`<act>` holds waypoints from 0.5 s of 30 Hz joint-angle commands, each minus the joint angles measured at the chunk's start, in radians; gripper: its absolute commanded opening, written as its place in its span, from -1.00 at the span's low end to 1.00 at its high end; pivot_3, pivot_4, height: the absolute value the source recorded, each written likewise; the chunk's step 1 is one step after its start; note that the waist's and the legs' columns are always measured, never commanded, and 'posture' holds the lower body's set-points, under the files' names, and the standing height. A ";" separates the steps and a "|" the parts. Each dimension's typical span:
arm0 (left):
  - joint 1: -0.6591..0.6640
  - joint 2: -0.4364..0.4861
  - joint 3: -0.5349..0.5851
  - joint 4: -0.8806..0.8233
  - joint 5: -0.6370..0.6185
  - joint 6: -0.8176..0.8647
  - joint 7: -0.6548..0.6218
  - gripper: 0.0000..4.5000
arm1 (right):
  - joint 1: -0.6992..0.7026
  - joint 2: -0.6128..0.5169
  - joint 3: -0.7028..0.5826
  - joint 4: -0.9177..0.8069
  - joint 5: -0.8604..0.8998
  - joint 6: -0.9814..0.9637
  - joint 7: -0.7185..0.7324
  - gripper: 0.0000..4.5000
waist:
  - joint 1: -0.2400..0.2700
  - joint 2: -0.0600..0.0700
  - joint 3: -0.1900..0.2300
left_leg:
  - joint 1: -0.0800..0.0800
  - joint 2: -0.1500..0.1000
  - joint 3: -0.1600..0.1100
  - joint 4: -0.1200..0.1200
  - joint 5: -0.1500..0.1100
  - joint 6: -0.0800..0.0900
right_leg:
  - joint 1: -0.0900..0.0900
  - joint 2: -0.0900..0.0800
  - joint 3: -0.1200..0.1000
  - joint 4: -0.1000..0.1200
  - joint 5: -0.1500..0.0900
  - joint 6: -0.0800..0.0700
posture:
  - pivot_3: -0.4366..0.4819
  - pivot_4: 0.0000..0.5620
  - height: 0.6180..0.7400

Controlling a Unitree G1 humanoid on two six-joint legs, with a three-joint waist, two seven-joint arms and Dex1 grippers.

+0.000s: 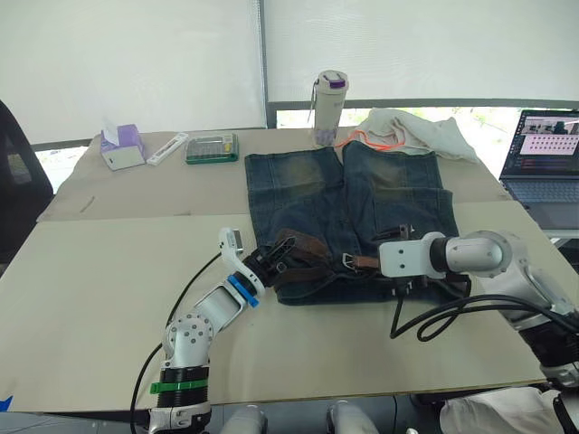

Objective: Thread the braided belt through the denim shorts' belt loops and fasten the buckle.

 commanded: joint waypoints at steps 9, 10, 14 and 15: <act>0.013 -0.012 0.003 -0.055 -0.004 -0.018 0.001 -1.00 | -0.033 0.046 -0.029 -0.005 -0.041 0.001 -0.047 0.99 | 0.009 0.000 0.000 | 0.000 -0.001 0.000 0.001 0.000 0.000 | 0.000 -0.001 0.000 0.000 0.000 0.000 | -0.05 -0.47 1.00; 0.015 -0.011 0.004 -0.058 -0.005 -0.017 0.002 -1.00 | -0.035 0.047 -0.028 -0.002 -0.044 0.000 -0.048 0.99 | 0.009 0.000 0.000 | 0.000 -0.001 0.000 0.001 0.000 0.000 | 0.000 -0.001 0.000 0.000 0.000 0.000 | -0.05 -0.47 1.00; 0.019 -0.010 0.005 -0.063 -0.007 -0.015 0.005 -1.00 | -0.040 0.052 -0.024 0.018 -0.065 -0.018 -0.058 0.99 | 0.008 0.000 0.000 | 0.000 -0.001 0.000 0.001 0.000 0.000 | 0.000 -0.001 0.000 0.000 0.000 0.000 | -0.05 -0.47 1.00; 0.019 -0.010 0.004 -0.065 -0.007 -0.015 0.006 -1.00 | -0.040 0.052 -0.019 0.023 -0.073 -0.025 -0.060 0.99 | 0.008 0.000 0.000 | 0.000 -0.001 0.000 0.001 0.000 0.000 | 0.000 -0.001 0.000 0.000 0.000 0.000 | -0.05 -0.47 1.00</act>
